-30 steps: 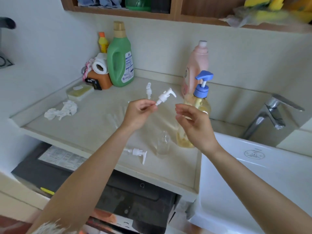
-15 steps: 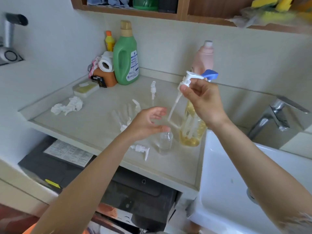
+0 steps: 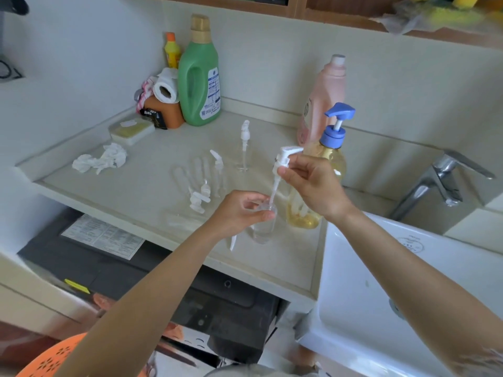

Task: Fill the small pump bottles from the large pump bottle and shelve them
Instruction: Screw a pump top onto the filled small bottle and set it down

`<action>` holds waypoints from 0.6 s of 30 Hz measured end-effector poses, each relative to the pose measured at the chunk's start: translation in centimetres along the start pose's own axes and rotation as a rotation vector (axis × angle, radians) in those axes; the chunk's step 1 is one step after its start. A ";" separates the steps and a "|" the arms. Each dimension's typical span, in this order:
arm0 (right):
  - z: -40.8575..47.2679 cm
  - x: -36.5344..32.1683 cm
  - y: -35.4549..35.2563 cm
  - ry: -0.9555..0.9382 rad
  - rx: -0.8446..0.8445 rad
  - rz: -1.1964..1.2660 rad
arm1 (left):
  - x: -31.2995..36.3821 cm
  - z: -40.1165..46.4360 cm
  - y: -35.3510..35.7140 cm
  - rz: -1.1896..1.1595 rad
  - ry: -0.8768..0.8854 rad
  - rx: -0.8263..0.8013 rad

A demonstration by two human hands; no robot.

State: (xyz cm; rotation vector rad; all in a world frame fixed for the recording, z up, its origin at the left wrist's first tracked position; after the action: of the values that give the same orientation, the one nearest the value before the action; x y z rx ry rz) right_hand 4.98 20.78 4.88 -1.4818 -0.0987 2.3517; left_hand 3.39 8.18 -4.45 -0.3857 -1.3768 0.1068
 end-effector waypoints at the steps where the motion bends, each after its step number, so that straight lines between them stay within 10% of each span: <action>1: -0.4 0.8 0.5 0.024 -0.026 -0.010 | -0.1 -0.1 0.1 -0.023 0.001 0.009; 18: -4.0 4.6 -0.4 0.196 0.116 -0.197 | -1.9 -0.8 0.7 -0.176 -0.076 0.072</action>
State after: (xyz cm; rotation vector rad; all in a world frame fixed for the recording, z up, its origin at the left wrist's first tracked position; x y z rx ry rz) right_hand 6.79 22.16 -0.76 -1.5605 -0.0545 2.0141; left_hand 3.87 8.09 -6.51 -0.2012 -1.4716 0.0258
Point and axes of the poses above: each hand's wrist, its own z-axis towards the middle knuckle, its own y-axis out of the palm, x = y × z, the point moved 9 cm from there along z, towards the middle knuckle, and after that the axes turned 15 degrees about x, right-handed, at the moved point
